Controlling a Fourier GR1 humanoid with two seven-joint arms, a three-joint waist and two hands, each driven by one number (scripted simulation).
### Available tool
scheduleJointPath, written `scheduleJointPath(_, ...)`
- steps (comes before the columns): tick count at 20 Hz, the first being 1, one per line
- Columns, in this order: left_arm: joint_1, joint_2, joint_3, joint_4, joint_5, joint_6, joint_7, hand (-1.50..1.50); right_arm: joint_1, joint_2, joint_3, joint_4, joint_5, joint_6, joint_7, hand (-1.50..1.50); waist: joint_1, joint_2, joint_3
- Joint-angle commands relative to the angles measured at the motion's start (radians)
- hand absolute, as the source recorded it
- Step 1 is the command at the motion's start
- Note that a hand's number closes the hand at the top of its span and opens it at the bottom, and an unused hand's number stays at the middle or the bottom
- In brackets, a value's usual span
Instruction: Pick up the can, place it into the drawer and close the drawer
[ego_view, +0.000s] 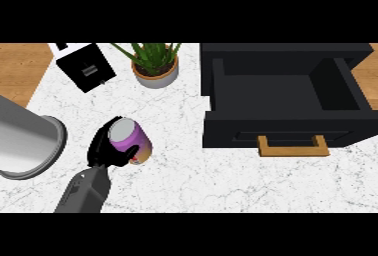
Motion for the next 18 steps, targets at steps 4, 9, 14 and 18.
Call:
scheduleJointPath(4, 0.038, -0.029, 0.020, -0.152, 0.043, 0.140, 0.045, 1.50, 0.022, 0.006, -0.006, -0.065, -0.041, -0.025, 0.039, -1.50, -0.001, 0.000, 0.000)
scheduleJointPath(9, -0.006, -0.040, -0.054, -0.305, 0.045, 0.244, 0.140, 1.50, 0.012, 0.007, 0.021, 0.006, 0.007, -0.007, -0.047, -1.50, -0.002, 0.000, 0.000)
scheduleJointPath(14, -0.013, -0.040, -0.222, -0.495, 0.063, 0.428, 0.228, 1.50, 0.033, 0.007, 0.076, -0.084, 0.021, -0.083, 0.027, -1.50, -0.001, -0.002, 0.000)
scheduleJointPath(18, -0.064, -0.025, -0.190, -0.612, 0.021, 0.469, 0.395, 1.50, 0.060, 0.007, 0.052, -0.059, 0.018, -0.058, -0.032, -1.50, -0.002, 0.000, 0.000)
